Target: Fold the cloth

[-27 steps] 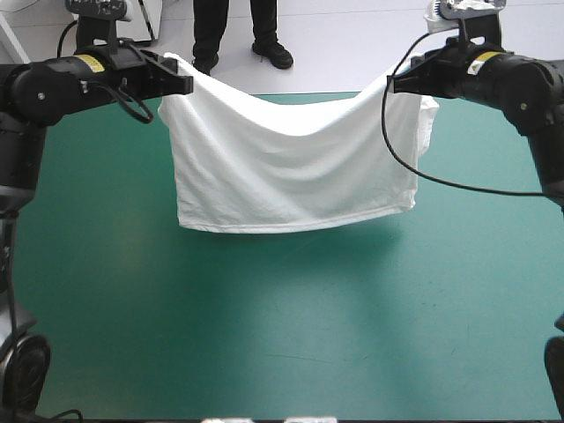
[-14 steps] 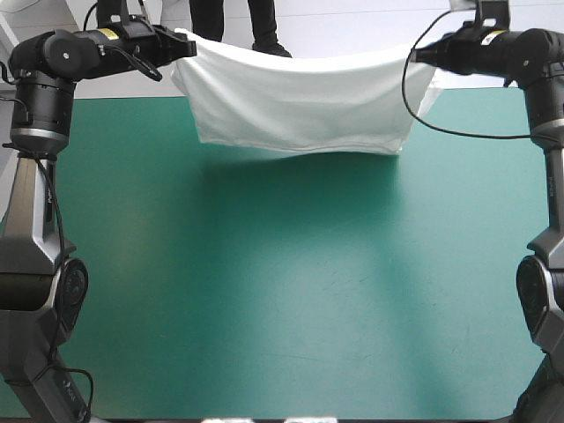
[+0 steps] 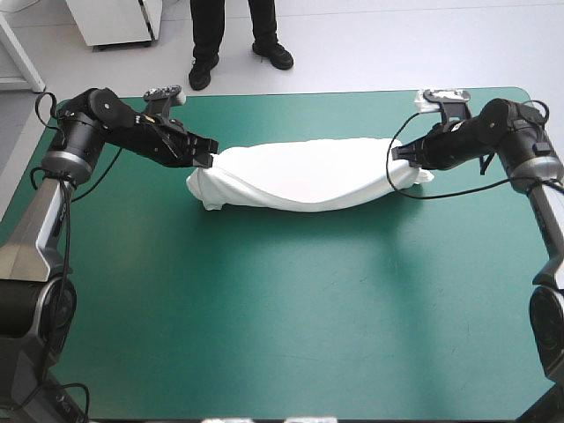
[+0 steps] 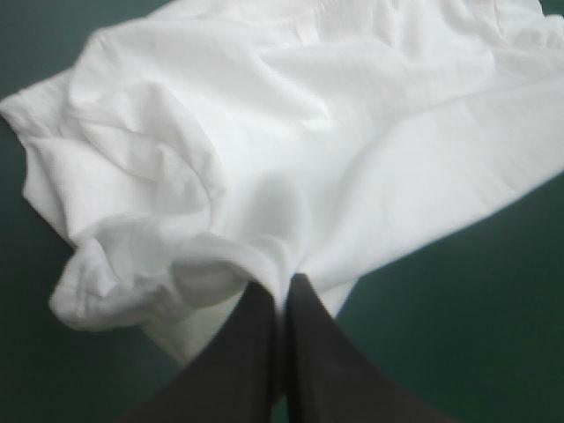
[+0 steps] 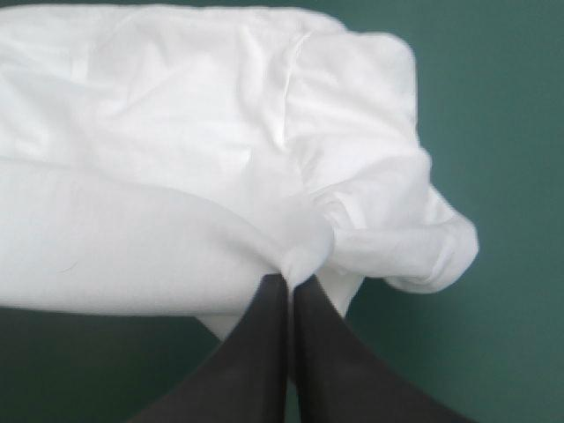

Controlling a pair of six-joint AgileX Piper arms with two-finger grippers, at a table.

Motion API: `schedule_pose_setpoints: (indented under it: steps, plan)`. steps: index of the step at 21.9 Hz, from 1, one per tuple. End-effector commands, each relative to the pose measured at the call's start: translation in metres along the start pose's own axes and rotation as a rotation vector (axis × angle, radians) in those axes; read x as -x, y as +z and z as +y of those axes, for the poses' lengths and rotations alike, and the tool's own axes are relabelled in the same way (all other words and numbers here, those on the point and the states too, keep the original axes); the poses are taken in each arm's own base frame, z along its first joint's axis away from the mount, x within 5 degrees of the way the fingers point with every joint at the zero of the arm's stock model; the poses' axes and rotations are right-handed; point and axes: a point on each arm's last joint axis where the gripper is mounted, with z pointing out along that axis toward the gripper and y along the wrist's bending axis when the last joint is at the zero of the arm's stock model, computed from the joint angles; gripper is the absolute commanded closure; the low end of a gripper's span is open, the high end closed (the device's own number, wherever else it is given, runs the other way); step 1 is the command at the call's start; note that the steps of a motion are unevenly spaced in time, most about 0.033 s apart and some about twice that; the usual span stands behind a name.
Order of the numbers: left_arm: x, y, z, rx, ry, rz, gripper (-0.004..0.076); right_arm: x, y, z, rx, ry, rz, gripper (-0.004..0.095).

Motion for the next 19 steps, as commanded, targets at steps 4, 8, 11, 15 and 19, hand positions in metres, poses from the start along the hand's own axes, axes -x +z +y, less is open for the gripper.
schedule_pose_setpoints:
  steps: [4, 8, 11, 15, 19]
  plan:
    - [-0.049, -0.016, -0.039, -0.009, 0.047, 0.074, 0.0734, -0.037, -0.006, 0.033, 0.04, -0.065, 0.077, 0.0925]
    - [-0.09, -0.013, -0.035, 0.012, 0.009, 0.17, 0.0734, -0.07, 0.001, 0.032, 0.05, -0.047, 0.201, 0.0925]
    - [-0.115, -0.009, -0.037, 0.018, 0.01, 0.221, 0.0734, -0.092, 0.0, 0.032, 0.054, -0.034, 0.255, 0.0925]
    - [-0.142, 0.001, -0.035, 0.012, -0.011, 0.295, 0.0734, -0.114, -0.007, 0.034, 0.059, -0.026, 0.291, 0.0925]
    - [-0.157, 0.006, -0.032, 0.009, -0.033, 0.338, 0.0734, -0.132, -0.013, 0.035, 0.064, -0.017, 0.313, 0.0925]
